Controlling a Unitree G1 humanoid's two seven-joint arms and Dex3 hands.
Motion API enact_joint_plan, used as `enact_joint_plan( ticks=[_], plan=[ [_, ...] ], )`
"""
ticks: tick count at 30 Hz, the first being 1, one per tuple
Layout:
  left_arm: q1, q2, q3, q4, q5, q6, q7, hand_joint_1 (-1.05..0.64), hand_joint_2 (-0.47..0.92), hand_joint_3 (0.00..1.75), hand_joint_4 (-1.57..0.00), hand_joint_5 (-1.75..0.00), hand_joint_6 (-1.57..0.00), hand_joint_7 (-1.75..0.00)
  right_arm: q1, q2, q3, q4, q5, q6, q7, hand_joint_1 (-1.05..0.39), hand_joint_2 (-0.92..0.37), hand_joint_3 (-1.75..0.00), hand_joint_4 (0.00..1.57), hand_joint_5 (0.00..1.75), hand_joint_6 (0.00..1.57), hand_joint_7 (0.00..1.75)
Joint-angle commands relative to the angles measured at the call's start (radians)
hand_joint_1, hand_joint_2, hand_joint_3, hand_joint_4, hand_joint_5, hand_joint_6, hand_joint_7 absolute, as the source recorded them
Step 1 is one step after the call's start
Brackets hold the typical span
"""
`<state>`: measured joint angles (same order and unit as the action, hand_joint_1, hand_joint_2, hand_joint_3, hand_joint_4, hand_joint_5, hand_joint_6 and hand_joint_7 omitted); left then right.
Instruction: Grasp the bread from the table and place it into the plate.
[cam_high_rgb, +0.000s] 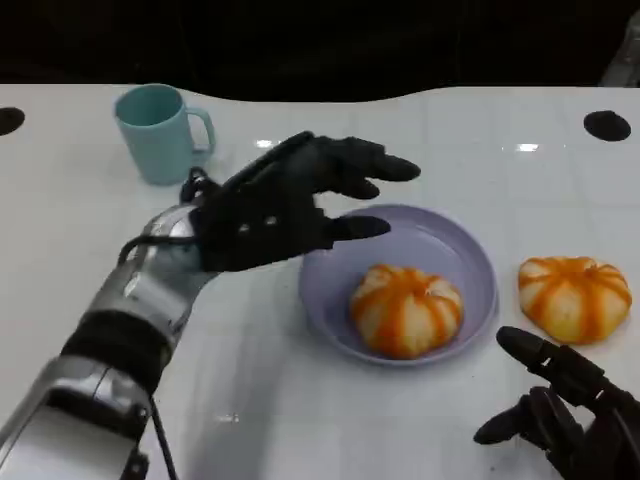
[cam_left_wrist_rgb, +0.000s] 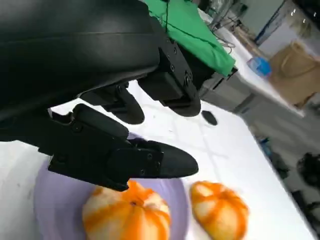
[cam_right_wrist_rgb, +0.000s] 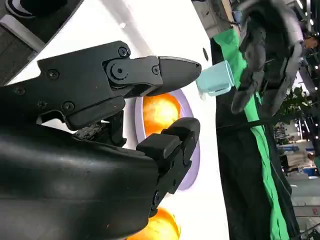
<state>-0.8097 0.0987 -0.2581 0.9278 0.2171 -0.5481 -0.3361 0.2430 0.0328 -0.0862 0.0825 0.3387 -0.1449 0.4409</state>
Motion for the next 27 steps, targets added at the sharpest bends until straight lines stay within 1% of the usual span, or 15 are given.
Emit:
enact_joint_plan(
  ticks=[1, 3, 6, 8, 11, 12, 14, 15, 16, 18, 19, 20, 21, 22, 27],
  plan=[
    [0.137, -0.005, 0.101, -0.151, -0.167, 0.048, -0.067, -0.61, 0.92, 0.33, -0.54, -0.75, -0.72, -0.08, 0.006, -0.013, -0.006, -0.006, 0.004, -0.005, -0.005, -0.75, -0.92, -0.35, 0.7, 1.15, 0.94, 0.34],
    [0.221, -0.01, 0.143, -0.246, -0.265, 0.093, -0.116, -0.59, 0.92, 0.4, -0.52, -0.83, -0.71, -0.07, 0.006, -0.015, -0.006, -0.003, 0.008, -0.005, 0.001, -0.75, -0.92, -0.35, 0.7, 1.15, 0.94, 0.34],
    [0.319, -0.032, 0.199, -0.392, -0.417, 0.239, -0.17, -0.59, 0.92, 0.42, -0.53, -0.88, -0.72, -0.07, 0.008, -0.015, -0.005, -0.012, 0.01, 0.01, -0.004, -0.75, -0.92, -0.34, 0.7, 1.15, 0.95, 0.34],
    [0.362, -0.042, 0.222, -0.465, -0.477, 0.321, -0.178, -0.6, 0.92, 0.41, -0.53, -0.9, -0.73, -0.08, 0.009, -0.015, -0.004, -0.015, 0.009, 0.012, -0.007, -0.75, -0.92, -0.34, 0.7, 1.15, 0.95, 0.35],
    [0.456, -0.085, 0.272, -0.611, -0.607, 0.489, -0.143, -0.62, 0.92, 0.4, -0.6, -0.96, -0.81, -0.12, 0.007, -0.014, -0.004, -0.009, 0.005, 0.0, -0.005, -0.75, -0.92, -0.34, 0.7, 1.15, 0.95, 0.35],
    [0.483, -0.101, 0.286, -0.655, -0.646, 0.538, -0.129, -0.59, 0.92, 0.43, -0.65, -1.09, -0.88, -0.24, 0.007, -0.014, -0.004, -0.009, 0.004, 0.001, -0.006, -0.75, -0.92, -0.34, 0.7, 1.15, 0.95, 0.35],
    [0.534, -0.119, 0.3, -0.733, -0.695, 0.609, -0.107, -0.57, 0.92, 0.44, -0.66, -1.19, -0.79, -0.54, 0.008, -0.014, -0.004, -0.01, 0.003, 0.003, -0.008, -0.76, -0.92, -0.34, 0.7, 1.15, 0.95, 0.35],
    [0.555, -0.123, 0.302, -0.765, -0.705, 0.632, -0.101, -0.57, 0.92, 0.51, -0.65, -1.36, -0.72, -0.82, 0.008, -0.013, -0.003, -0.011, 0.003, 0.002, -0.008, -0.76, -0.92, -0.34, 0.7, 1.15, 0.95, 0.35],
    [0.57, -0.126, 0.304, -0.789, -0.712, 0.652, -0.095, -0.57, 0.92, 0.53, -0.64, -1.42, -0.67, -0.95, 0.008, -0.013, -0.003, -0.011, 0.003, 0.002, -0.008, -0.76, -0.92, -0.34, 0.7, 1.15, 0.95, 0.35],
    [0.581, -0.129, 0.307, -0.815, -0.715, 0.677, -0.088, -0.57, 0.92, 0.55, -0.63, -1.47, -0.64, -1.06, 0.008, -0.013, -0.003, -0.011, 0.003, 0.002, -0.008, -0.75, -0.92, -0.34, 0.7, 1.15, 0.95, 0.35],
    [0.584, -0.13, 0.309, -0.822, -0.715, 0.685, -0.087, -0.57, 0.92, 0.56, -0.63, -1.48, -0.63, -1.07, 0.008, -0.013, -0.003, -0.011, 0.003, 0.002, -0.008, -0.75, -0.92, -0.34, 0.7, 1.15, 0.95, 0.35],
    [0.635, -0.155, 0.334, -0.882, -0.784, 0.768, -0.038, -0.57, 0.92, 0.56, -0.63, -1.49, -0.63, -1.08, 0.012, -0.013, -0.003, -0.014, 0.005, -0.001, -0.006, -0.75, -0.92, -0.34, 0.7, 1.15, 0.95, 0.35],
    [0.679, -0.174, 0.353, -0.933, -0.838, 0.834, 0.003, -0.55, 0.92, 0.58, -0.61, -1.63, -0.56, -1.27, 0.016, -0.012, -0.002, -0.017, 0.005, -0.005, -0.004, -0.75, -0.92, -0.34, 0.7, 1.15, 0.95, 0.35],
    [0.709, -0.186, 0.366, -0.972, -0.878, 0.884, 0.034, -0.55, 0.92, 0.59, -0.6, -1.69, -0.53, -1.34, 0.018, -0.012, -0.002, -0.018, 0.005, -0.008, -0.003, -0.75, -0.92, -0.34, 0.69, 1.15, 0.95, 0.35],
    [0.855, -0.219, 0.372, -1.09, -0.895, 0.931, 0.108, -0.53, 0.92, 0.61, -0.69, -1.74, -0.47, -1.67, 0.032, -0.014, -0.002, -0.04, 0.016, 0.017, -0.006, -0.75, -0.92, -0.34, 0.69, 1.15, 0.94, 0.35]
  ],
)
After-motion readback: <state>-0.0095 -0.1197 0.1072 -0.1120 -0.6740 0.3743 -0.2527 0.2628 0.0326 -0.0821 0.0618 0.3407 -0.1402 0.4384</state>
